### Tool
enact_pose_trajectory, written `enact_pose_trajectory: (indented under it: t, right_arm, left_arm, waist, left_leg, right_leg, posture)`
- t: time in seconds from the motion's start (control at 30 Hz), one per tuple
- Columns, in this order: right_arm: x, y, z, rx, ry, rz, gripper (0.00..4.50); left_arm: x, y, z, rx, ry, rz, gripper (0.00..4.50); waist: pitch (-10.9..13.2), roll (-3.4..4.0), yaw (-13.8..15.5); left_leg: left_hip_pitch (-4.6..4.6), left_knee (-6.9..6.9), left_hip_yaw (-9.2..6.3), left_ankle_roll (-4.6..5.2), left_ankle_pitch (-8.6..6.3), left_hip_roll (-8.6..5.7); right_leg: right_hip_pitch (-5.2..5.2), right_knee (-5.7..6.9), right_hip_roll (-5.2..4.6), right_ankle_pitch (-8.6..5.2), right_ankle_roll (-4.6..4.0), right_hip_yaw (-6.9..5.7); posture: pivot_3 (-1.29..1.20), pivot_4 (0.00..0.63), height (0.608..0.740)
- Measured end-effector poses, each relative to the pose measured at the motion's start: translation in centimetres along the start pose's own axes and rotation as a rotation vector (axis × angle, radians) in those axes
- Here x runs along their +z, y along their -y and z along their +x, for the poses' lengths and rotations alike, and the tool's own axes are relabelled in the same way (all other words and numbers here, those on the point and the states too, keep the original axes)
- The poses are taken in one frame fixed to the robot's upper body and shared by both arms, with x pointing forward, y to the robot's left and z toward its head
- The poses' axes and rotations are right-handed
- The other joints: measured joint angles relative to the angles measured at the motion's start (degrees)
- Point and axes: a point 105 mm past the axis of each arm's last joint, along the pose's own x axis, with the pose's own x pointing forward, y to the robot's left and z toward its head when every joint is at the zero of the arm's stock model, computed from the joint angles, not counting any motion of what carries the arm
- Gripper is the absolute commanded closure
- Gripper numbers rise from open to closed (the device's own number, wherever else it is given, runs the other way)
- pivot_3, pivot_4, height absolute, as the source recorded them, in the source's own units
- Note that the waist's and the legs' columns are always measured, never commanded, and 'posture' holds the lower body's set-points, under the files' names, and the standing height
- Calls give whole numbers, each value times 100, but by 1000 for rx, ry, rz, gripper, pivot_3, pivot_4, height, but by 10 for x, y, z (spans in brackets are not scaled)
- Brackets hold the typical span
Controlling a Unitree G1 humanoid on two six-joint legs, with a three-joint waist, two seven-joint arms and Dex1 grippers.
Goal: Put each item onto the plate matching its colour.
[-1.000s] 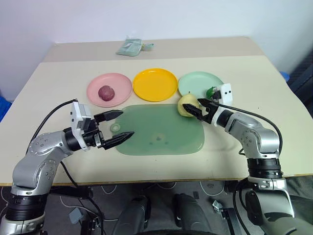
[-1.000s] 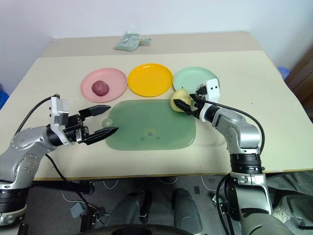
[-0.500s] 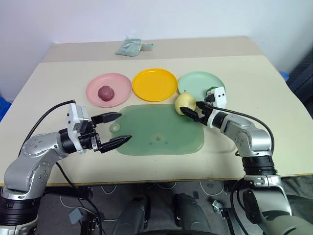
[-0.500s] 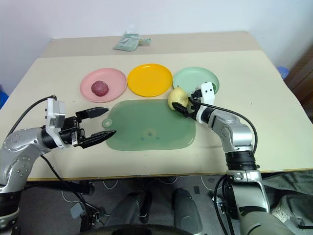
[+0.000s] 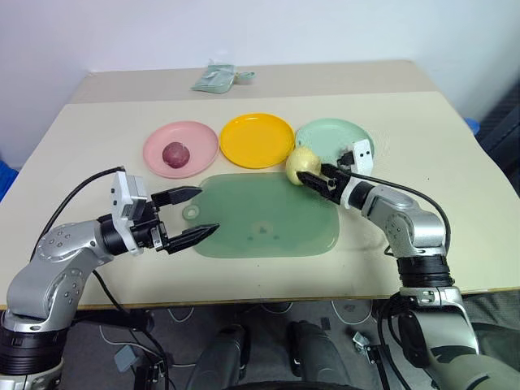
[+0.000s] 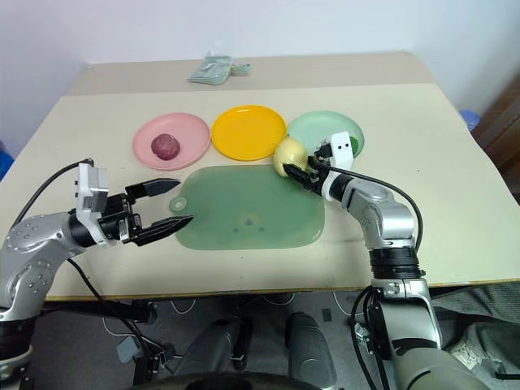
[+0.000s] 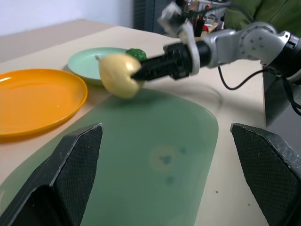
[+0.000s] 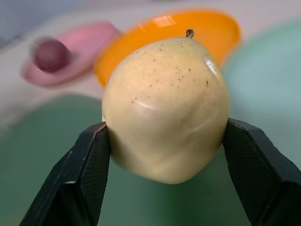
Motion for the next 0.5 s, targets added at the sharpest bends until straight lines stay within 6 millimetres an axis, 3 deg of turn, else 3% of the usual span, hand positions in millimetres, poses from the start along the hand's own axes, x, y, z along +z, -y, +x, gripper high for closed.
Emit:
enact_pose_trajectory:
  t: [0.13, 0.23, 0.43, 0.5]
  right_arm:
    - [31, -10, 17, 40, 97, -27, 1514]
    - [50, -5, 33, 17, 151, -69, 1514]
    - [26, 6, 70, -7, 98, -21, 1514]
    - [18, 4, 80, 3, 72, -15, 481]
  left_arm:
    - [0, 0, 0, 6, 2, -1, 0]
    - [0, 0, 0, 10, 3, -1, 0]
    - [1, 3, -1, 34, 1, 8, 0]
    - [-1, 5, -6, 61, -4, 7, 0]
  waist:
    - [0, 0, -13]
    - [0, -1, -2]
    - [0, -1, -26]
    - [0, -1, -41]
  left_leg:
    - [0, 1, 1, -2, 1, 0]
    - [1, 0, 1, -2, 1, 0]
    - [0, -5, 2, -15, 9, 0]
    - [0, -5, 3, -24, 14, 0]
  right_leg:
    - [-1, 1, 1, 1, -1, 0]
    - [0, 0, 1, 1, -2, -1]
    - [-3, 0, 2, 2, -3, 0]
    - [-5, -1, 2, 2, -3, 1]
  posture:
    - [0, 150, 740]
    - [0, 150, 740]
    - [0, 150, 740]
    - [0, 150, 740]
